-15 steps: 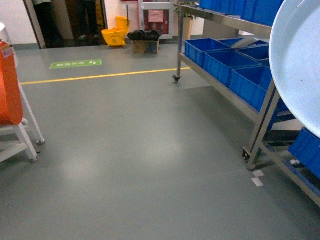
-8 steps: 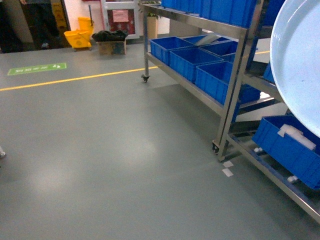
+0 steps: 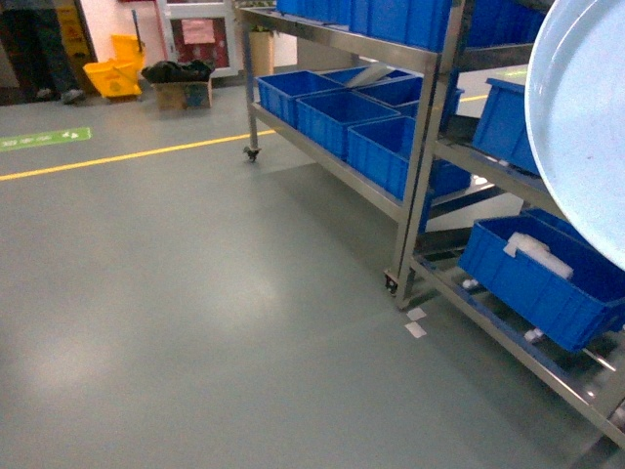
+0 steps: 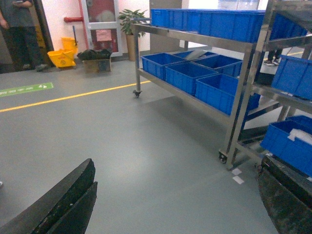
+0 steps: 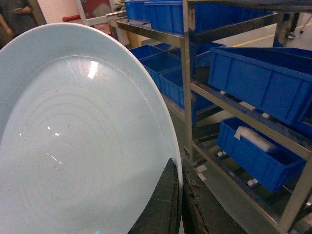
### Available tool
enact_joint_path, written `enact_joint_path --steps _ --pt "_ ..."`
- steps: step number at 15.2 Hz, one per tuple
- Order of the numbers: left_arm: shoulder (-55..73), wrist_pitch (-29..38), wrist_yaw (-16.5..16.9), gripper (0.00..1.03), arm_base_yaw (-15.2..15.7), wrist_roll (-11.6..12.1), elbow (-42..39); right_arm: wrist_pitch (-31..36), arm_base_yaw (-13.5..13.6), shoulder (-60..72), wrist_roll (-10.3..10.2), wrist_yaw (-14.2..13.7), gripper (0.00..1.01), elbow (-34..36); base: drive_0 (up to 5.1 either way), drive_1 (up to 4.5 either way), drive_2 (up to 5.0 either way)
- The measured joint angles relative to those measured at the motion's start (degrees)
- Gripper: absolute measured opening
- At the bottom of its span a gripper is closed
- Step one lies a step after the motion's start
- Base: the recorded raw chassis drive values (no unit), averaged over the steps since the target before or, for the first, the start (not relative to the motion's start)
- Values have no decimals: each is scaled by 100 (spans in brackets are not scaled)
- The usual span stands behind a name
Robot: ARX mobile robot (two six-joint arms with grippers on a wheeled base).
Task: Place blue tray on left shelf second layer neatly
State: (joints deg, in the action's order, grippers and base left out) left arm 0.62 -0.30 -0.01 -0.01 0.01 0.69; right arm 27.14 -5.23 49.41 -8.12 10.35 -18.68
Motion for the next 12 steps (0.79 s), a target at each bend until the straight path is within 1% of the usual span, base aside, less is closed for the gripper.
enact_joint_path --steps 4,12 --pt "0 0 0 98 0 2 0 0 0 0 0 0 2 0 -142 -142 -142" --pt "0 -28 9 98 0 2 0 -24 28 15 0 -11 2 0 47 25 -712"
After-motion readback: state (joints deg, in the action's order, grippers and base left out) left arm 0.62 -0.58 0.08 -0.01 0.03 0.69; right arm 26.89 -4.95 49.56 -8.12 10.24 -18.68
